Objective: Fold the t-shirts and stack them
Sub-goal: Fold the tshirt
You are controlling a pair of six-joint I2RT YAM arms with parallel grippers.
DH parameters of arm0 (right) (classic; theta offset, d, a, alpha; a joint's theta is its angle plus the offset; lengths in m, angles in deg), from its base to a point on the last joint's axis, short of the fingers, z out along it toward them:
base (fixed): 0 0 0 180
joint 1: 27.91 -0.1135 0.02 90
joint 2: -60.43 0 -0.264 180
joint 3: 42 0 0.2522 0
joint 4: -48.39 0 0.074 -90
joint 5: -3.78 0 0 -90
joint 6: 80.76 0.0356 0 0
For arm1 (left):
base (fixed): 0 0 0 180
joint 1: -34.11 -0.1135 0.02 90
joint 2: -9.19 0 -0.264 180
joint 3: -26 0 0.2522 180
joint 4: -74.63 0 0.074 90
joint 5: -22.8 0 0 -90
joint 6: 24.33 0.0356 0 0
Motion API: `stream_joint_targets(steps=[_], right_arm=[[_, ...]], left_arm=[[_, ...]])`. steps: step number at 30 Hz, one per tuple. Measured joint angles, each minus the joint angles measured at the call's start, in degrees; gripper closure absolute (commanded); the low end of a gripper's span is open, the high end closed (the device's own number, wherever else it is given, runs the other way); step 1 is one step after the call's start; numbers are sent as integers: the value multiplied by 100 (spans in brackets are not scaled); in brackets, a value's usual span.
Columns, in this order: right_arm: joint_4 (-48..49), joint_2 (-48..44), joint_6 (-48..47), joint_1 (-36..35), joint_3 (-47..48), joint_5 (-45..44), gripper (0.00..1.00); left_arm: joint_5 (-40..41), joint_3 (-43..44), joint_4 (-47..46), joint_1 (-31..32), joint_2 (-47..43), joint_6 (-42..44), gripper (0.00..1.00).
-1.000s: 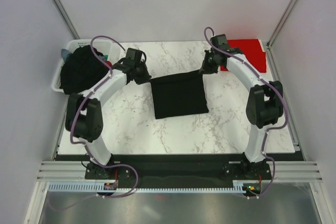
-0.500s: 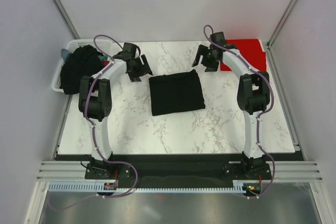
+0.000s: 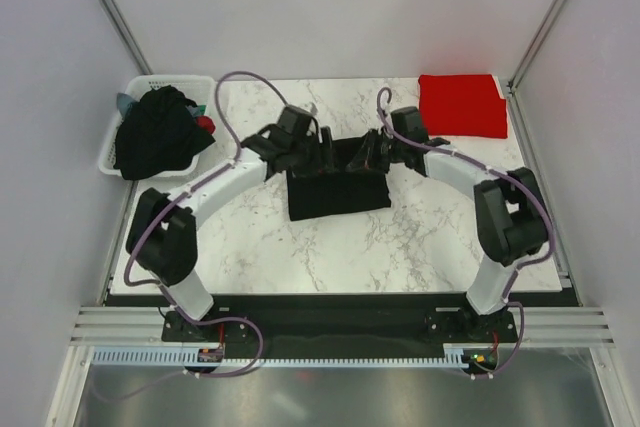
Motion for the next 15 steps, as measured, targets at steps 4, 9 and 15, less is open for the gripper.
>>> stream_joint_targets(steps=[4,9,15], right_arm=[[254,750,103,240,-861,262,91],[345,697,28,704,-1631,560,90],[251,155,-387,782,-2116,229,83]], left_arm=[[-90,-765,-424,654,470,-282,31],[-186,-1650,-1097,654,763,-605,33],[-234,-2706,-2267,638,240,-822,33]])
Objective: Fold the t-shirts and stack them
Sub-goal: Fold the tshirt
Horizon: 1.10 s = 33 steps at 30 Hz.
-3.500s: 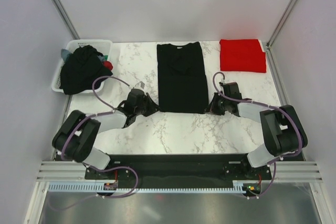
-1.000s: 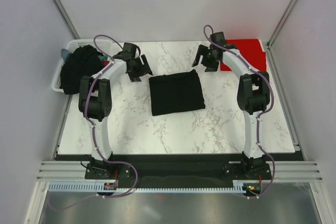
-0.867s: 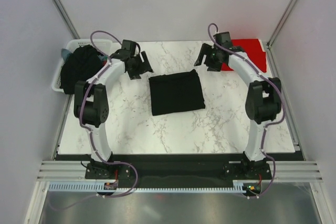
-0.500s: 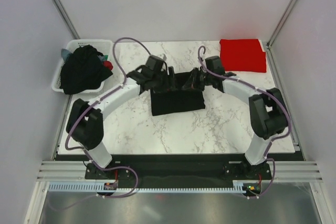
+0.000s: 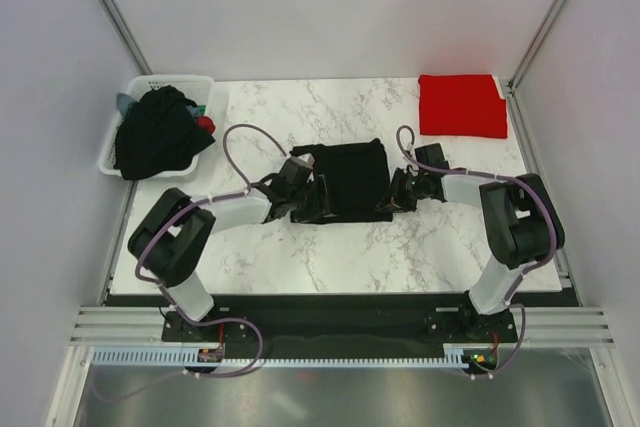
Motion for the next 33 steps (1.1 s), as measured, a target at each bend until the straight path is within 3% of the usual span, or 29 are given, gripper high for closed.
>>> stream_joint_targets(steps=[4,11,13,17,20,24,28,33], right_arm=[[-568,-461,-284,-4,-76,-625,78],[-2116,-1622,-739,0,92,-2175,73],[-2441,-1923,-787,-57,369,-2374,72],[-2618,-2059,-798,-337,1176,-2256,73],[-2555,-1611,-804,-518,1923,-1860,74],[-2343,-249,-844,-584,3018,-1290,75],[-2354,1071,-850,-577,3967,-960,76],[-2391,2118,-946,-455,4699,-721,77]], left_arm=[[28,-522,-4,61,-535,-42,33],[555,-920,1351,291,-2092,-83,29],[793,-907,1600,389,-2726,-81,27],[1355,-656,1805,396,-3300,-37,34],[1609,-243,1805,299,-2946,109,36],[1631,658,1790,20,-1784,356,41],[1355,1683,1690,-389,-509,605,50],[953,2498,1547,-960,691,857,53]])
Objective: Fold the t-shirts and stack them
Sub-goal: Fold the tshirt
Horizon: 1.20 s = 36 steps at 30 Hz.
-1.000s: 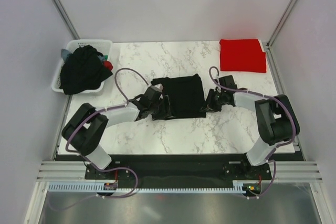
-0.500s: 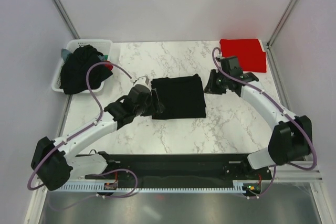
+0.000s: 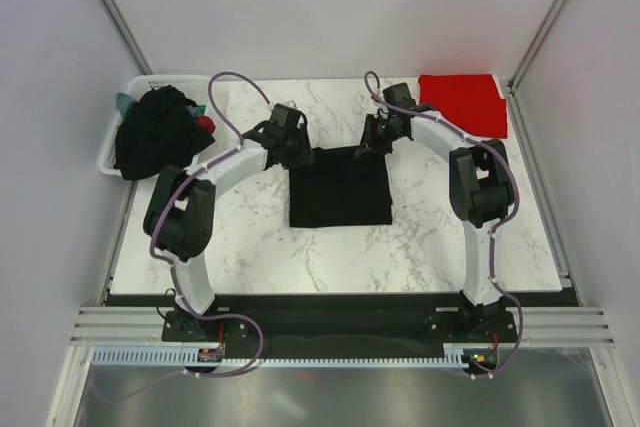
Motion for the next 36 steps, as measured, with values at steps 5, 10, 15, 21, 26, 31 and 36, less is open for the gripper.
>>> stream_joint_targets(steps=[5,10,15,21,26,31,36], right_arm=[[-2,468,-46,599,149,26,78],[-7,741,-33,1106,258,92,74],[-144,581,-138,964,249,-227,42],[-269,-586,-304,702,-590,-601,8],[-103,-1285,-411,730,-1119,-638,6],[81,-966,-496,761,-1300,-632,9],[334,-507,-496,789,-1207,-452,12]], left_arm=[[-271,33,-201,-562,739,151,55],[-490,127,-393,-1016,1069,225,48],[-59,11,-76,-901,704,385,27],[468,-846,514,-245,-1703,455,23],[560,-2439,363,129,-4212,63,24],[568,-4376,282,890,-4767,-509,26],[570,-5331,273,1058,-5031,-857,27]])
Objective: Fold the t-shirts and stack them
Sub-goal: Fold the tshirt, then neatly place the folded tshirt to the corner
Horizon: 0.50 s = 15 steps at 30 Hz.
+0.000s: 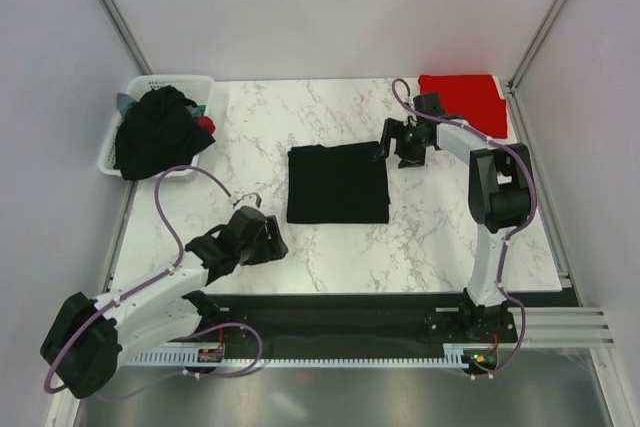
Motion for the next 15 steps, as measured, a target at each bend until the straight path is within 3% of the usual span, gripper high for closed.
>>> stream_joint_targets(steps=[6,9,10,12,13,15], right_arm=[[319,527,52,11,542,273,25],[527,745,76,11,697,358,49],[595,787,101,13,702,435,62],[741,894,120,15,697,553,74],[793,940,122,15,697,640,87],[894,992,105,11,686,730,100]], left_arm=[[-2,-166,-800,0,-190,-131,34],[-2,-179,-927,0,111,-166,35],[0,-179,-944,0,166,-168,36],[-2,-179,-1005,0,238,-173,36],[-2,-179,-1032,0,247,-173,36],[0,-181,-1080,0,243,-175,37]])
